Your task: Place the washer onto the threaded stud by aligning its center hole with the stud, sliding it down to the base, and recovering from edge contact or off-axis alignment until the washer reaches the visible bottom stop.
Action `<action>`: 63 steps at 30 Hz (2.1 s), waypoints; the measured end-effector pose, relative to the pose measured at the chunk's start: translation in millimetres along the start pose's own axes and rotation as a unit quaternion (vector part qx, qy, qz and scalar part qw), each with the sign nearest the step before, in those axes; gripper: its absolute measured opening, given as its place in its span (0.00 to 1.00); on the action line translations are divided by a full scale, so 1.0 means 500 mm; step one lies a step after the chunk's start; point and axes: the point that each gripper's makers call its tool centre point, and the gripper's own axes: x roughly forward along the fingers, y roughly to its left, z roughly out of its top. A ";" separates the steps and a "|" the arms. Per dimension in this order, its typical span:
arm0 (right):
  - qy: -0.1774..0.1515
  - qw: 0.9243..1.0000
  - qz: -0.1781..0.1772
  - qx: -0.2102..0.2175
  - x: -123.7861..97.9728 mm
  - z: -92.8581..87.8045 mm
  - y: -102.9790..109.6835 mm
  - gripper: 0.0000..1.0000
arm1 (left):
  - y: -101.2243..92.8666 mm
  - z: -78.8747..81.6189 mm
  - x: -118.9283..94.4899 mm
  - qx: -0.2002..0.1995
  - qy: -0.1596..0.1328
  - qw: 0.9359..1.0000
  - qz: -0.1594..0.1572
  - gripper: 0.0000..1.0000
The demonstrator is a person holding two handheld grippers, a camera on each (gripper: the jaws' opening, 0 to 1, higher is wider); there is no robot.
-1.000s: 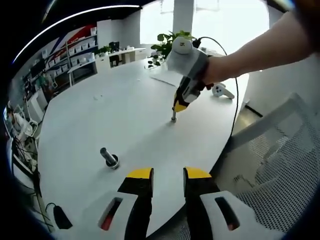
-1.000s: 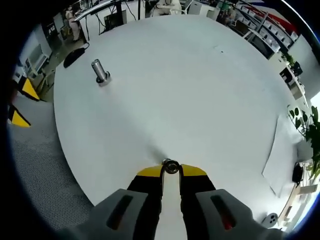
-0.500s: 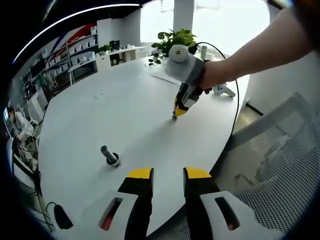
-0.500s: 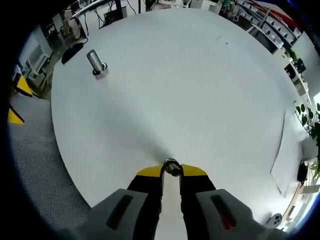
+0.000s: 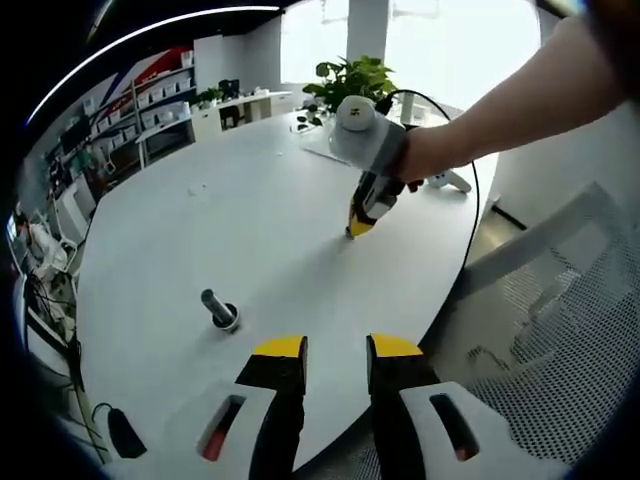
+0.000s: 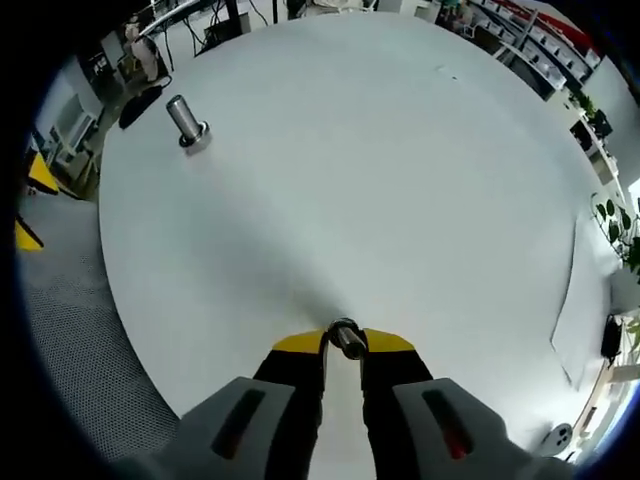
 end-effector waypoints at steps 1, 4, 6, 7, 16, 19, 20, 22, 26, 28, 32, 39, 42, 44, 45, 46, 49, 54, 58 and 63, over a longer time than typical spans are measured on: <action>-0.001 1.000 -0.001 -0.002 0.000 0.001 -0.001 0.16 | -0.001 0.000 0.000 0.001 0.000 1.000 0.000 0.21; -0.001 1.000 0.005 0.007 0.001 -0.001 0.005 0.17 | -0.001 -0.001 0.000 0.002 0.001 1.000 -0.001 0.21; -0.005 1.000 0.005 0.009 0.001 0.000 0.005 0.18 | -0.001 -0.001 0.001 0.002 0.001 1.000 -0.001 0.21; -0.006 1.000 0.006 0.010 0.000 0.000 0.005 0.19 | -0.001 -0.001 0.001 0.002 0.001 1.000 -0.001 0.21; -0.015 1.000 0.002 0.014 -0.020 -0.013 0.007 0.21 | -0.002 -0.002 0.002 0.003 0.004 1.000 -0.001 0.21; -0.029 0.999 0.000 0.028 -0.033 -0.020 0.009 0.21 | -0.007 0.005 0.000 0.004 -0.003 1.000 -0.004 0.21; -0.036 0.999 0.002 0.040 -0.038 -0.019 0.012 0.21 | -0.008 0.004 0.001 0.004 -0.002 1.000 -0.005 0.21; -0.054 0.997 0.003 0.056 -0.050 -0.016 0.015 0.21 | -0.011 -0.001 0.004 0.008 0.004 1.000 -0.006 0.21; -0.069 0.996 -0.001 0.063 -0.075 -0.023 0.020 0.22 | -0.014 0.002 0.004 0.009 0.001 1.000 -0.010 0.21; -0.079 0.995 -0.005 0.068 -0.085 -0.022 0.022 0.22 | -0.015 0.002 0.004 0.011 0.002 1.000 -0.010 0.22; -0.103 0.991 -0.008 0.087 -0.111 -0.022 0.028 0.22 | -0.012 0.005 0.001 0.010 -0.001 1.000 -0.006 0.21; -0.162 0.978 -0.003 0.130 -0.159 0.000 0.046 0.22 | 0.017 0.012 -0.004 -0.020 -0.015 1.000 0.010 0.22; -0.192 0.968 0.017 0.160 -0.176 0.012 0.069 0.23 | 0.014 0.019 -0.007 -0.020 -0.023 0.999 0.012 0.22; -0.205 0.963 0.029 0.172 -0.184 0.020 0.081 0.23 | 0.013 0.019 -0.006 -0.017 -0.023 1.000 0.012 0.22; -0.207 0.964 0.021 0.168 -0.192 0.018 0.084 0.23 | 0.012 0.016 -0.004 -0.017 -0.020 1.000 0.011 0.22; -0.209 0.964 0.020 0.166 -0.196 0.020 0.089 0.23 | 0.011 0.015 -0.004 -0.017 -0.018 1.000 0.011 0.22; -0.225 0.959 0.022 0.172 -0.208 0.027 0.104 0.24 | 0.016 0.016 -0.004 -0.015 -0.020 1.000 0.015 0.22; -0.234 0.955 0.033 0.181 -0.221 0.020 0.125 0.25 | 0.031 0.029 -0.011 -0.033 -0.038 0.998 0.025 0.23; -0.253 0.949 0.039 0.181 -0.240 0.021 0.139 0.25 | 0.055 0.037 -0.019 -0.052 -0.053 0.996 0.041 0.23; -0.266 0.944 0.037 0.192 -0.250 0.017 0.150 0.26 | 0.069 0.047 -0.029 -0.068 -0.070 0.994 0.053 0.23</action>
